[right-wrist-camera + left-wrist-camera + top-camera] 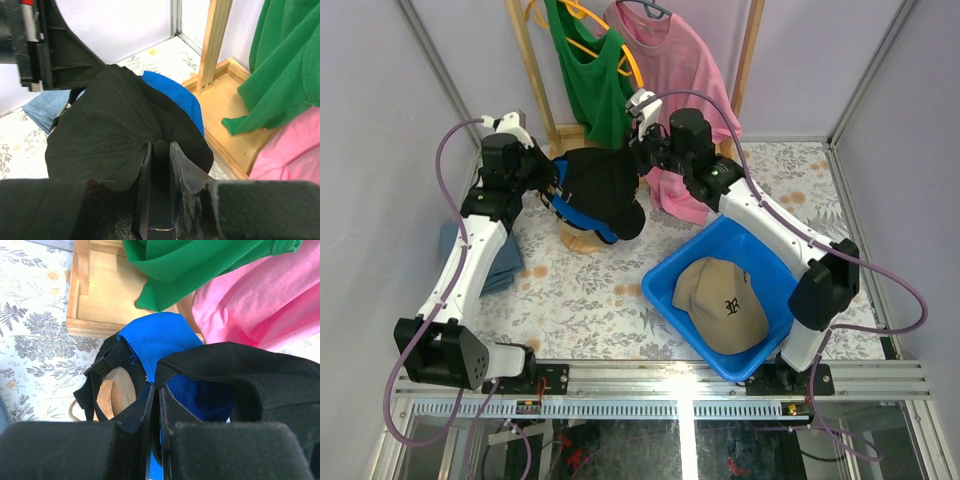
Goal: Stack the hats
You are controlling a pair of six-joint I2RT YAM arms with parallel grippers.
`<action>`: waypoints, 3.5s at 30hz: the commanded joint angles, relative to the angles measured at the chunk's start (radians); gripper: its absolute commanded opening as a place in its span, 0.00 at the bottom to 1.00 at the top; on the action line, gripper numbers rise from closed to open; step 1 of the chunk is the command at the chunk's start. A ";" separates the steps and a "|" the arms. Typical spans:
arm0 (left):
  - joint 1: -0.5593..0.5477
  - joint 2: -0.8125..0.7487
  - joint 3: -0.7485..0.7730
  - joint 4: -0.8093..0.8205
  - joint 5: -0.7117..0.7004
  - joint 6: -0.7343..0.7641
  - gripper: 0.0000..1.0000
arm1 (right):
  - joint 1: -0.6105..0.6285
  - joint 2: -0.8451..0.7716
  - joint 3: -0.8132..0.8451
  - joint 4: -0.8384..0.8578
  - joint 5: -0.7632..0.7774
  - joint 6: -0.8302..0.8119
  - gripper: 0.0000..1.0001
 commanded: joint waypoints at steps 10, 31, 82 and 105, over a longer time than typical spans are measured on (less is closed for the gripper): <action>-0.017 0.021 0.002 0.098 -0.025 -0.064 0.03 | -0.072 0.065 0.136 0.049 0.016 0.005 0.00; -0.046 0.044 -0.021 0.158 -0.093 -0.075 0.06 | -0.089 0.098 0.150 0.066 0.042 0.009 0.00; 0.020 -0.119 -0.281 0.025 -0.376 -0.120 0.20 | -0.021 0.332 0.387 -0.019 -0.027 0.191 0.61; 0.039 -0.125 -0.374 0.019 -0.394 -0.139 0.20 | 0.056 0.421 0.363 -0.033 -0.045 0.199 0.62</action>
